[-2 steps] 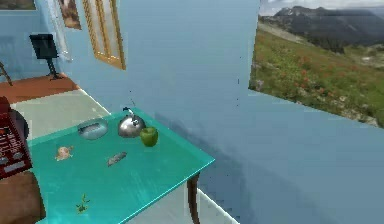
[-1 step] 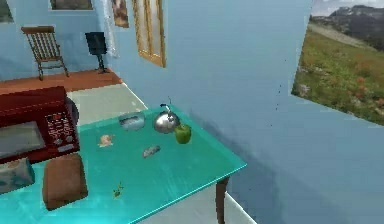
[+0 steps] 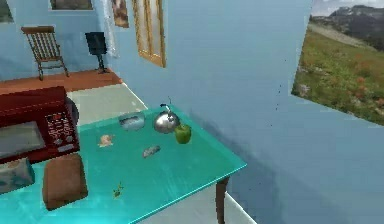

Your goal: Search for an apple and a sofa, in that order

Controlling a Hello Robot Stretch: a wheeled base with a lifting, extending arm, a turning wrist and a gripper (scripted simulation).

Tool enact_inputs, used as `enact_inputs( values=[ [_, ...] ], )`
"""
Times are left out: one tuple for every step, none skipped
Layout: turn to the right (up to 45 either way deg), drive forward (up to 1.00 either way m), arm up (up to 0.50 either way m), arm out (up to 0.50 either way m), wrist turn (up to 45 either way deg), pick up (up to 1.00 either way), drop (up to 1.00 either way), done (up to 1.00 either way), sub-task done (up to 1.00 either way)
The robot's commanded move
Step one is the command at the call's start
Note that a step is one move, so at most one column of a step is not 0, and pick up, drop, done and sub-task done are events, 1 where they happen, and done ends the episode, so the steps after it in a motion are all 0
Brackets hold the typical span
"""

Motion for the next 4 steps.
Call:
enact_inputs(
  values=[
    [-45.0,0.0,0.0,0.0,0.0,0.0,0.0,0.0,0.0],
    [-45.0,0.0,0.0,0.0,0.0,0.0,0.0,0.0,0.0],
    [-15.0,0.0,0.0,0.0,0.0,0.0,0.0,0.0,0.0],
    [0.0,1.0,0.0,0.0,0.0,0.0,0.0,0.0,0.0]
  ],
)
